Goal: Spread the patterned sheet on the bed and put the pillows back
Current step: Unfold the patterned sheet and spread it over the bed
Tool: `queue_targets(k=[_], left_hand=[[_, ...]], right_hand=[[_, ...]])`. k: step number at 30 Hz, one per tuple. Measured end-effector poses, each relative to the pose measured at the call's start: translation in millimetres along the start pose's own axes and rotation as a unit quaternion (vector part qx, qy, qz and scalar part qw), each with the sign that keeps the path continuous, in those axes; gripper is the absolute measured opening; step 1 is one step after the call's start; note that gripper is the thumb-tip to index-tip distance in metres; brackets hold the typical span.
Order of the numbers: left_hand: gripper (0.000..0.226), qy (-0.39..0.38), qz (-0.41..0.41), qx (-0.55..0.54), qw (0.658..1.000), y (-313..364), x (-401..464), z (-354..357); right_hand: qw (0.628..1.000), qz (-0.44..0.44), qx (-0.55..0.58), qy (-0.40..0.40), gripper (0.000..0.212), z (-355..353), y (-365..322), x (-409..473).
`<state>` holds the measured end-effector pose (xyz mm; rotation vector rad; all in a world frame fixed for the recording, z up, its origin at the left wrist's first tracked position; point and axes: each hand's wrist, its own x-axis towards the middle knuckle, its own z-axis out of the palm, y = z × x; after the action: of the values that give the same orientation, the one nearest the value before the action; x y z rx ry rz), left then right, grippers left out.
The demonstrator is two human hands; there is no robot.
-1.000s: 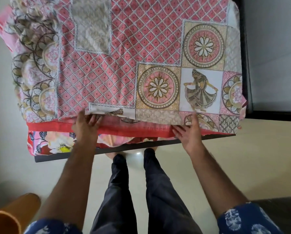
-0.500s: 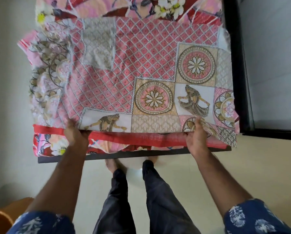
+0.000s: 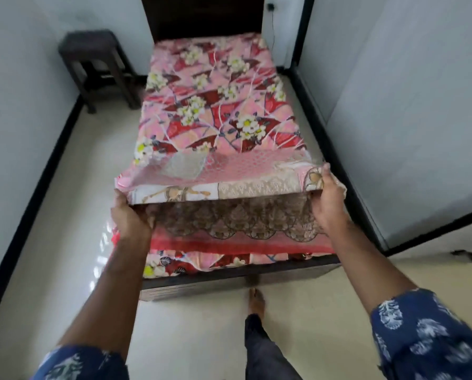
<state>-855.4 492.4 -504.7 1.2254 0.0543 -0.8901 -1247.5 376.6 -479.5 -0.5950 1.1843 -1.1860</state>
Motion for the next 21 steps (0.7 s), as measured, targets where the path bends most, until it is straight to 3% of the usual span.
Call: queue_targets(k=[2, 4, 7, 9, 13, 18, 21], left_hand=[[0.057, -0.046, 0.027, -0.018, 0.998, 39.1, -21.2, -8.2], [0.052, -0.061, 0.087, -0.061, 0.992, 76.8, -58.7, 3.0], [0.026, -0.076, 0.184, -0.114, 0.973, 139.1, -133.7, 31.7], [0.021, -0.100, 0.226, -0.146, 0.958, 173.4, -174.3, 50.5], [0.041, -0.092, 0.304, -0.206, 0.926, 234.7, -255.2, 74.2], [0.036, -0.061, 0.439, -0.148, 0.884, 275.8, -352.0, 82.0], [0.021, -0.060, 0.534, -0.123, 0.834, 286.2, -407.5, 83.3]], right_hand=[[0.999, -0.034, 0.037, -0.017, 0.031, 12.3, -35.9, -37.5], [0.996, -0.060, 0.051, -0.036, 0.030, 23.1, -71.5, -74.9], [0.987, -0.118, 0.101, -0.047, 0.028, 38.4, -126.9, -132.5], [0.977, -0.162, 0.127, -0.048, 0.030, 52.3, -163.3, -169.7], [0.949, -0.263, 0.159, -0.066, 0.035, 66.0, -227.0, -239.2], [0.927, -0.350, 0.131, -0.026, 0.052, 51.4, -286.0, -306.9], [0.930, -0.360, 0.070, -0.018, 0.055, 33.0, -315.9, -342.8]])
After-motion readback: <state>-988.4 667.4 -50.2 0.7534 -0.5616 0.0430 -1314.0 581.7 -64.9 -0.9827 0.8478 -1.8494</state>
